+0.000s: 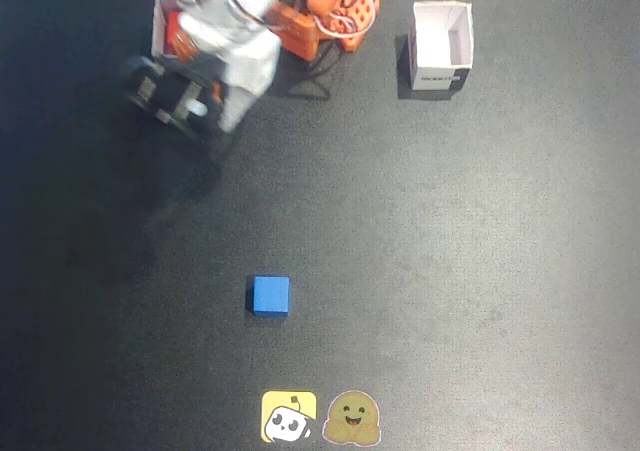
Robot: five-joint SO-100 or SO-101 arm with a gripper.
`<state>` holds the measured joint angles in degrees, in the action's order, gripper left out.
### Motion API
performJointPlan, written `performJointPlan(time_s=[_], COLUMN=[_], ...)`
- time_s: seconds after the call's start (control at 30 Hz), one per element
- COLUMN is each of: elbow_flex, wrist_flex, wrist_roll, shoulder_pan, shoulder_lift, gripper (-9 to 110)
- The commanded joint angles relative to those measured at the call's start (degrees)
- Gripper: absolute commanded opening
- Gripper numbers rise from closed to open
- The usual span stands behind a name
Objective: Put the red cube in the right box and the blue cube in the left box.
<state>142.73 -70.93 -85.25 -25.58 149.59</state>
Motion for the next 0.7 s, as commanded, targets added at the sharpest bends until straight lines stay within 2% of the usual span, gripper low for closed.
performJointPlan(time_s=[0.0,0.4,0.67], elbow_flex=[-3.96,-3.16,-6.24], wrist_flex=[2.02,2.90,3.43], wrist_roll=[1.58,-5.89,-5.19], shoulder_pan=[3.96,18.11,20.48], shoulder_lift=[-0.35,-0.62,-7.12], gripper=[0,0,0])
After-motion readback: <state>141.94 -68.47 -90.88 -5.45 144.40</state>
